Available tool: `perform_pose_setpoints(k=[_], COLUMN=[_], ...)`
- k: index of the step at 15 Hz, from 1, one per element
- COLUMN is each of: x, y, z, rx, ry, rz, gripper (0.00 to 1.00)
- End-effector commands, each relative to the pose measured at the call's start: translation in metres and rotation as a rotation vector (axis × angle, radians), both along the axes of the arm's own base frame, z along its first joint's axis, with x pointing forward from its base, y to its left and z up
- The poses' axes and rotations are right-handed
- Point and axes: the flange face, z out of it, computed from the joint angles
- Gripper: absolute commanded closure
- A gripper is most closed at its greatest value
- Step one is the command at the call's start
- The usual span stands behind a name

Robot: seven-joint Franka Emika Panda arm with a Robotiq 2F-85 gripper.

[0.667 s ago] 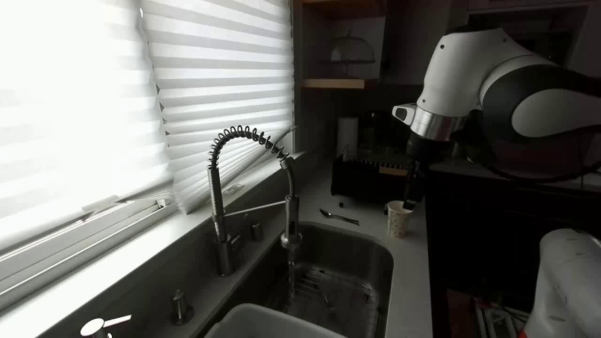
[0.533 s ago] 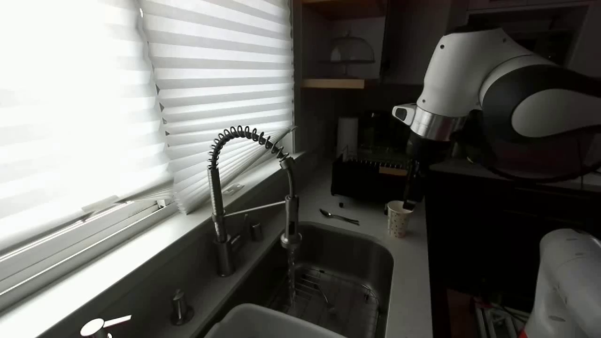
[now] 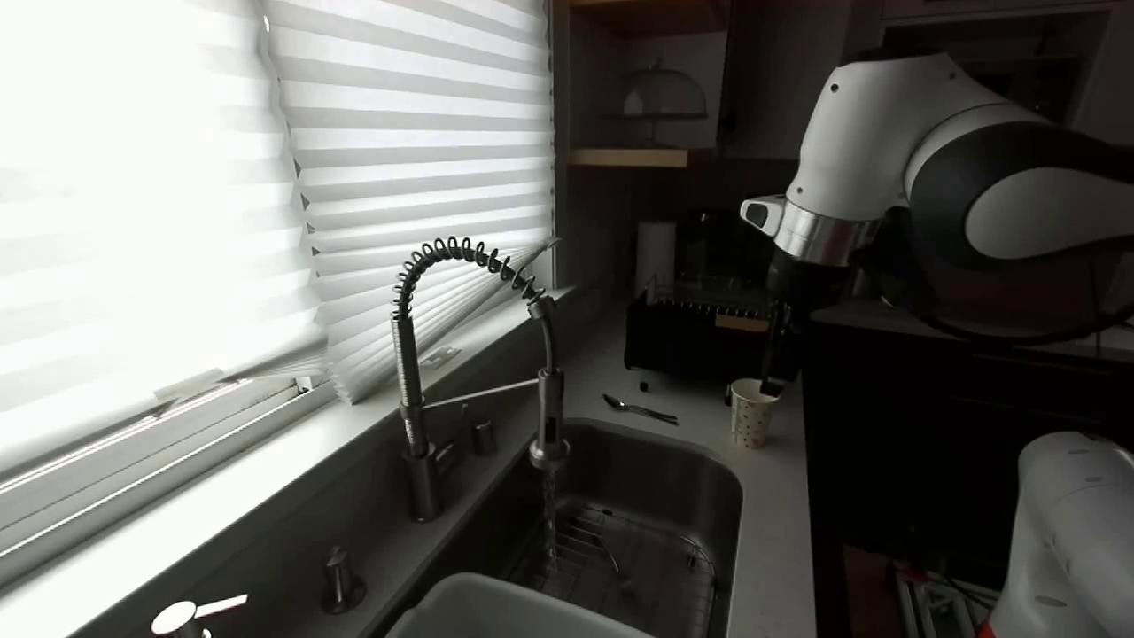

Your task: Pick up the paper cup from the kitchen counter and pour out all the water in it into the sink, put the paper cup back on the kitchen counter

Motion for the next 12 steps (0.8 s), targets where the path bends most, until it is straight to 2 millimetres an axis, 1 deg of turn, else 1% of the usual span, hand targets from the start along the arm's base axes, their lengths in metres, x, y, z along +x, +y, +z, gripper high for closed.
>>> perform_pose_setpoints(k=[1,2,3,4,5,7,8,10,12], x=[0.000,0.000,0.005,0.012,0.016,0.021,0.023,0.027,0.032], y=[0.000,0.000,-0.007,-0.022,-0.032,-0.070,-0.094,-0.144,-0.190], z=[0.000,0.000,-0.003,-0.005,-0.005,-0.009,-0.009,-0.016,-0.025], rx=[0.000,0.000,0.001,0.015,0.036,0.081,0.101,0.178,0.256], ry=[0.001,0.001,0.004,-0.012,-0.015,-0.030,-0.045,-0.091,-0.143], rz=[0.000,0.000,-0.031,-0.109,-0.163,-0.274,-0.325,-0.408,-0.487], gripper=[0.00,0.00,0.00,0.00,0.00,0.00,0.00,0.00,0.00])
